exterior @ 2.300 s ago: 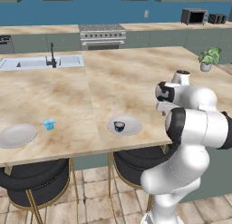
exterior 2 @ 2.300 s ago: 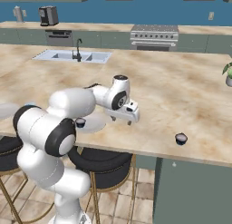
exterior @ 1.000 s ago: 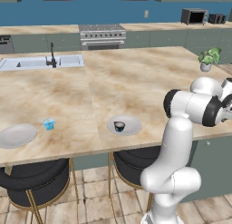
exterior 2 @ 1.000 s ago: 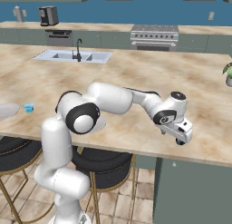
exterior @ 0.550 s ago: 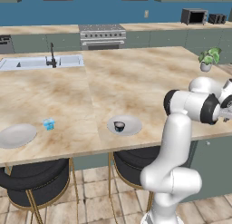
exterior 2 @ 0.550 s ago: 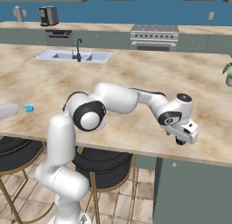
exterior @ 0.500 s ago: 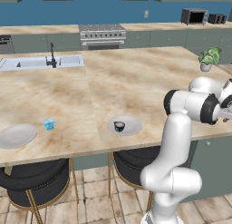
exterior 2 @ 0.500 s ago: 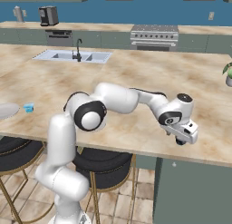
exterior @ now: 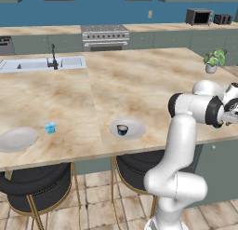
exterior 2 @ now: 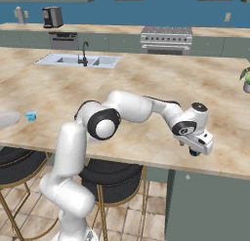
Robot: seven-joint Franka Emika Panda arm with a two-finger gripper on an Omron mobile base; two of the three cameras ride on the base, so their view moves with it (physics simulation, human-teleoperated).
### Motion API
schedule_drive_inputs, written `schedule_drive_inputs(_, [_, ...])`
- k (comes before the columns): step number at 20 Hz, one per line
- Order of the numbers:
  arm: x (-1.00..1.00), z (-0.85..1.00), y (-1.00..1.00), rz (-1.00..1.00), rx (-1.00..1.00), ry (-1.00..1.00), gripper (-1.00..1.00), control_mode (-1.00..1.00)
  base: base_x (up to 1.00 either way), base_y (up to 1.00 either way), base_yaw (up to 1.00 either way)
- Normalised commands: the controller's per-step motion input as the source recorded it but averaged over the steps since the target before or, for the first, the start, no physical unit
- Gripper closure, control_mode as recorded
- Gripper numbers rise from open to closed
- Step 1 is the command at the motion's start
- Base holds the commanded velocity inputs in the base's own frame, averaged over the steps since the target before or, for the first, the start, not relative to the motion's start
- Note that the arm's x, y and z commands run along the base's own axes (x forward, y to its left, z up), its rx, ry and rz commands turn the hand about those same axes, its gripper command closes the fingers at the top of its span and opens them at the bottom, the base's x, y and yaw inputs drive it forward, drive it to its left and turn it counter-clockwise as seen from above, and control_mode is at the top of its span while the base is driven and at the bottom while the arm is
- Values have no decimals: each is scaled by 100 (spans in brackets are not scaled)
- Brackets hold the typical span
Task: Place two yogurt containers on each plate.
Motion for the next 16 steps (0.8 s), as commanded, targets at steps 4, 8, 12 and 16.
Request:
schedule_drive_inputs(4, [12,-12,-8,0,0,0,-100,-100,0,0,0])
schedule_drive_inputs(8, [15,-10,-10,0,0,0,-100,-100,0,0,0])
schedule_drive_inputs(12, [19,-6,-5,0,0,0,-100,-100,0,0,0])
schedule_drive_inputs(16, [13,0,-15,0,0,0,-100,-100,0,0,0])
